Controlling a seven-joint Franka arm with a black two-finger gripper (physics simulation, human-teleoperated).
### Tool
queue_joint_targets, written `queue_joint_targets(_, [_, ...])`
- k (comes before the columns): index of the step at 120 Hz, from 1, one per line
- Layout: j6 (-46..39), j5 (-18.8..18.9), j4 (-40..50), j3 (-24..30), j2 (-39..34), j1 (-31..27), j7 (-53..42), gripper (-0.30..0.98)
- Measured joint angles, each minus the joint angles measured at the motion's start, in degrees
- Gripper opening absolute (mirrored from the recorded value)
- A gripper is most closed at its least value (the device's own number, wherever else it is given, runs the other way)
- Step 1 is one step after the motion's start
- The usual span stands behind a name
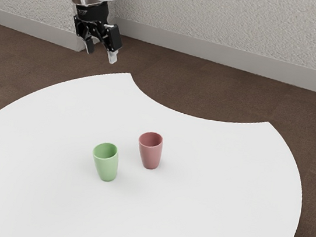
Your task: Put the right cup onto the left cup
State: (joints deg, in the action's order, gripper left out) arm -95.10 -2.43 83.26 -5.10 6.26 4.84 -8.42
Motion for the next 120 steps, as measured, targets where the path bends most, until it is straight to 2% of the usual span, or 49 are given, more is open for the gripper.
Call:
queue_joint_targets(48, [-0.31, -0.64, 0.14, 0.05, 1.73, 0.45, 0.23, 0.69])
queue_joint_targets(67, [-1.42, -2.65, -1.72, 0.68, 8.38, 1.43, 0.28, 0.69])
queue_joint_targets(88, [-3.97, -1.78, -3.98, 1.45, 14.54, 2.50, 0.27, 0.69])
queue_joint_targets(120, [-7.52, -2.41, -7.60, 2.03, 23.77, 2.55, 0.31, 0.69])
